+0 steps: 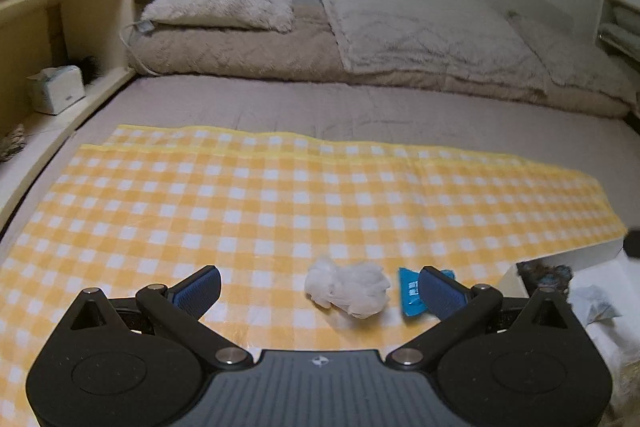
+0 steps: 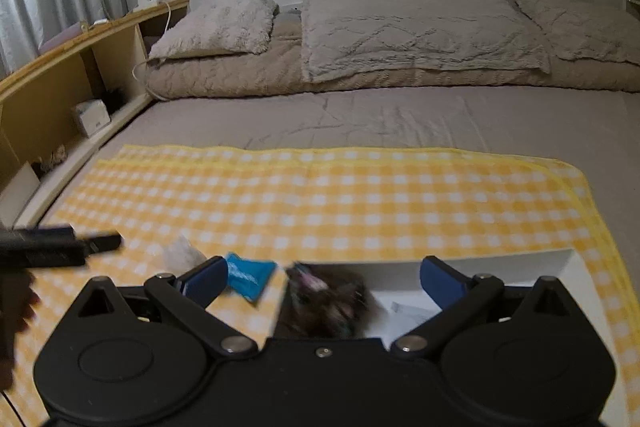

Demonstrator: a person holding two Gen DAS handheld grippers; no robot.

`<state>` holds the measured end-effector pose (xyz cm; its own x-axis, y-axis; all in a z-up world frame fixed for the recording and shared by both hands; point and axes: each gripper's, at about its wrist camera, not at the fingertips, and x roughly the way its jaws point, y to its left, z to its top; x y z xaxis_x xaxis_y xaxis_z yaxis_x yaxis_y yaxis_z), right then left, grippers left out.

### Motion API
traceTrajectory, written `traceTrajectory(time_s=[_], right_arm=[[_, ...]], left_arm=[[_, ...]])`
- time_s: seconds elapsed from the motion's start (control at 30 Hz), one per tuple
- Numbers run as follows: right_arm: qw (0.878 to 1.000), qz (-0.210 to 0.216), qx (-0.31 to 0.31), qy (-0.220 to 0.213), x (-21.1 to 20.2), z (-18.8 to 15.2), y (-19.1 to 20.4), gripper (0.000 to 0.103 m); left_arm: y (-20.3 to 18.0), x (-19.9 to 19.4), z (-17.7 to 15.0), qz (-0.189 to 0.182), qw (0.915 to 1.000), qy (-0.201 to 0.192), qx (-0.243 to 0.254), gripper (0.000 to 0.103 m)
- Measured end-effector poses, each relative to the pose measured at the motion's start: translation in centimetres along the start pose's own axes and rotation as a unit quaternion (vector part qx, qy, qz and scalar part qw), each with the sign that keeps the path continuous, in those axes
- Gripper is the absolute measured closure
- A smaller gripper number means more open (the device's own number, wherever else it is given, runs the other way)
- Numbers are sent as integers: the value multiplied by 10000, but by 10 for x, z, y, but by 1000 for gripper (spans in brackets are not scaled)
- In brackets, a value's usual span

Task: Organize soft objects
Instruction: 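Move both tools back toward the fluffy ball and blue packet, then grasp the white fluffy ball with left tool while right grasps blue packet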

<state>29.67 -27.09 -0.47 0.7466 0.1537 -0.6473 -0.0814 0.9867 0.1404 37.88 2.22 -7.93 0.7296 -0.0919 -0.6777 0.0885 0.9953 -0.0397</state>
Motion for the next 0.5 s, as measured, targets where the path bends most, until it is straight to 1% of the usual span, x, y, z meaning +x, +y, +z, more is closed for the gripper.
traceTrajectory(time_s=[0.13, 0.3, 0.33, 0.37, 0.4, 0.47, 0.5], right_arm=[[9992, 193, 346, 81, 21, 12, 17, 0], [9965, 375, 646, 370, 55, 17, 37, 0], [9957, 406, 711, 433, 63, 17, 41, 0], [9949, 441, 774, 480, 69, 17, 43, 0], [9941, 472, 831, 513, 75, 18, 45, 2], [9924, 536, 938, 597, 87, 19, 47, 12], [9911, 595, 992, 664, 94, 20, 49, 14]], left_arm=[[-1, 26, -1, -80, 9999, 90, 71, 0], [0, 58, -4, -251, 9994, 234, 14, 1], [1, 64, -5, -259, 9993, 277, 3, 2], [1, 69, -6, -259, 9992, 306, -10, 4], [2, 75, -7, -269, 9991, 331, -33, 6], [4, 84, -9, -329, 9987, 385, -93, 10], [5, 87, -10, -368, 9985, 395, -109, 10]])
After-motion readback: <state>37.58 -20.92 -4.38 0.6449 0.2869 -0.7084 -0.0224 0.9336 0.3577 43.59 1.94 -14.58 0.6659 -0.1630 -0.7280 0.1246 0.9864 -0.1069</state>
